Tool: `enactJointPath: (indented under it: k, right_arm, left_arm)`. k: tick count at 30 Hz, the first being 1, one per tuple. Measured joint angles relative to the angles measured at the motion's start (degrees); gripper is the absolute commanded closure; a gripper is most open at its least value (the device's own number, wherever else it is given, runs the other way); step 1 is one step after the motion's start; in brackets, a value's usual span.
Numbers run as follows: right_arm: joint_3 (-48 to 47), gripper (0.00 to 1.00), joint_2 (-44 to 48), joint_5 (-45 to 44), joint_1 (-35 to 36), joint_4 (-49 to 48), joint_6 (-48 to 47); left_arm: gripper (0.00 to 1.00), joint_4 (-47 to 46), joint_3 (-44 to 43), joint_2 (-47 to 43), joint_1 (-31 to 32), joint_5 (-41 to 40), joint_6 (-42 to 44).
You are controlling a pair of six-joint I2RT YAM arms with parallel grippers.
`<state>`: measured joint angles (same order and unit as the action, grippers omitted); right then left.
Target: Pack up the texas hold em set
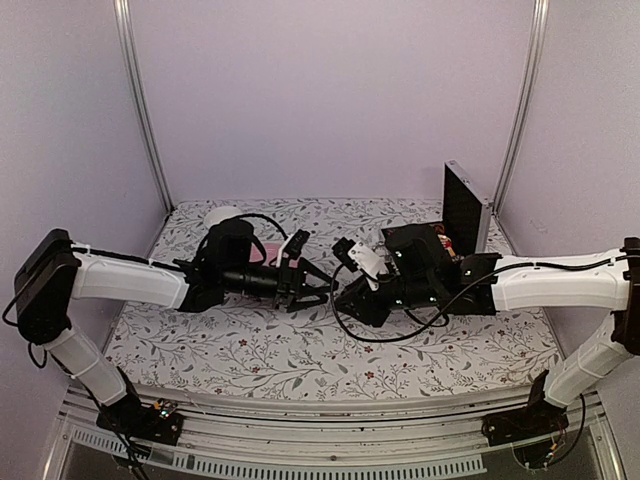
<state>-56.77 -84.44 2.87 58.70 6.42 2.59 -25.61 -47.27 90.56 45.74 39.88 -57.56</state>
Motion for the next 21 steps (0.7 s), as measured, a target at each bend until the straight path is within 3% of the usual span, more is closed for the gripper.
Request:
enactJointPath:
  k: [8,13,21]
  right_arm:
    - [-1.3,0.70,-1.3,-0.4,0.4,0.7,-3.7]
    - [-1.5,0.70,-1.8,-0.7,1.0,1.2,-4.6]
    - [-2.2,0.71,-2.6,-1.0,2.1,1.5,-5.7]
  left_arm:
    - [0.40,-0.2,-1.4,3.2,1.2,3.5,-1.2]
    - [0.42,-0.7,-2.6,4.4,1.4,4.4,-1.3]
    - [0.65,-2.2,-2.6,6.0,1.7,4.5,-3.0]
